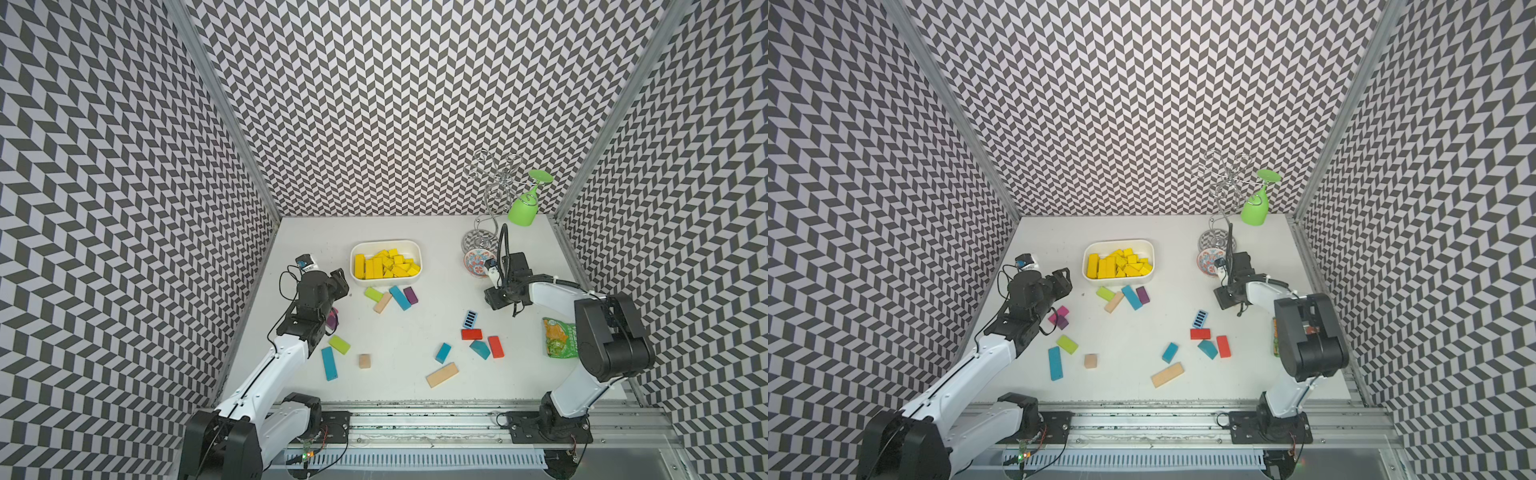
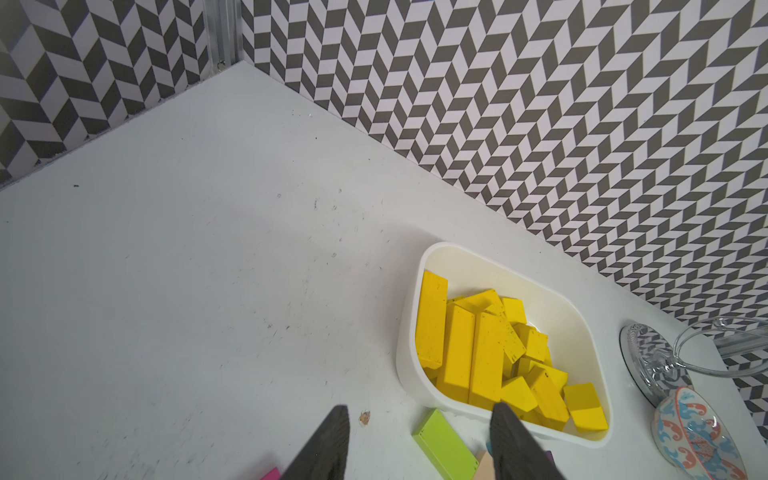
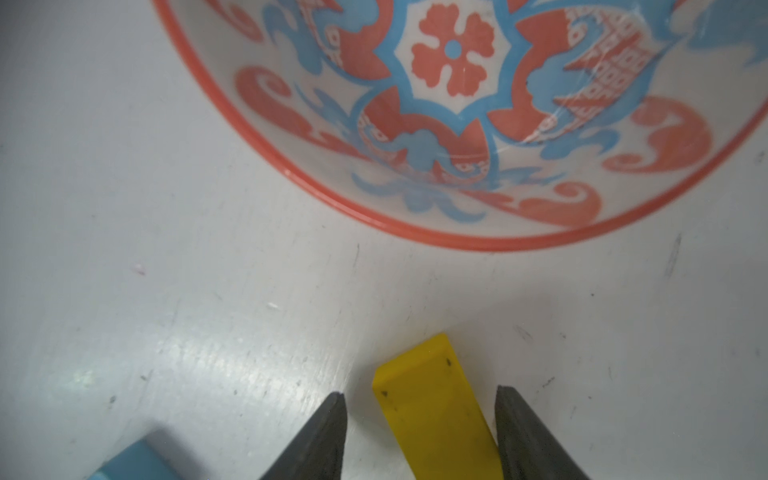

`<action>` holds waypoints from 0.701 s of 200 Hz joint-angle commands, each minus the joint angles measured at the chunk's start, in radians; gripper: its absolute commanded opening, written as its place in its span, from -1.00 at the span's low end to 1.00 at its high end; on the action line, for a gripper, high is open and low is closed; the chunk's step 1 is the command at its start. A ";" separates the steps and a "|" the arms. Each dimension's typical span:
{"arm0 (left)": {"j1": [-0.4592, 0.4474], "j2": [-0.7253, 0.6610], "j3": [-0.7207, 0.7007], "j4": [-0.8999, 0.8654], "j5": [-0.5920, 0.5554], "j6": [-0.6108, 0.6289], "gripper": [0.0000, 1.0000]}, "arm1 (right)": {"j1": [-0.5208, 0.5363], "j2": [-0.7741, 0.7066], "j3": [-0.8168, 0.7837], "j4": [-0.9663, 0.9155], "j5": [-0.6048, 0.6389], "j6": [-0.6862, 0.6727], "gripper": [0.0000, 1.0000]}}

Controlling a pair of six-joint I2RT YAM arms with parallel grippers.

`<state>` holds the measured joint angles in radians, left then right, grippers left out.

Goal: Pick out the yellow building blocks
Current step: Pick up the building block from the center of the board.

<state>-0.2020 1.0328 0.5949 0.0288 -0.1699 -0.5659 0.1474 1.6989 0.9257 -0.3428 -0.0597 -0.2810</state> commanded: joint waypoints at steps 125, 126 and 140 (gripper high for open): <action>0.012 -0.037 0.035 -0.005 0.001 0.015 0.12 | 0.027 0.070 0.037 -0.064 0.001 0.016 -0.31; 0.012 -0.036 0.036 -0.005 0.001 0.015 0.12 | 0.026 0.070 0.037 -0.063 0.000 0.016 -0.31; 0.012 -0.032 0.038 -0.006 0.001 0.015 0.12 | 0.030 0.059 0.024 -0.054 -0.004 0.017 -0.34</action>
<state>-0.1982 1.0084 0.6079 0.0280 -0.1669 -0.5621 0.1658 1.7351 0.9611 -0.3729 -0.0494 -0.2604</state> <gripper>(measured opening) 0.562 0.342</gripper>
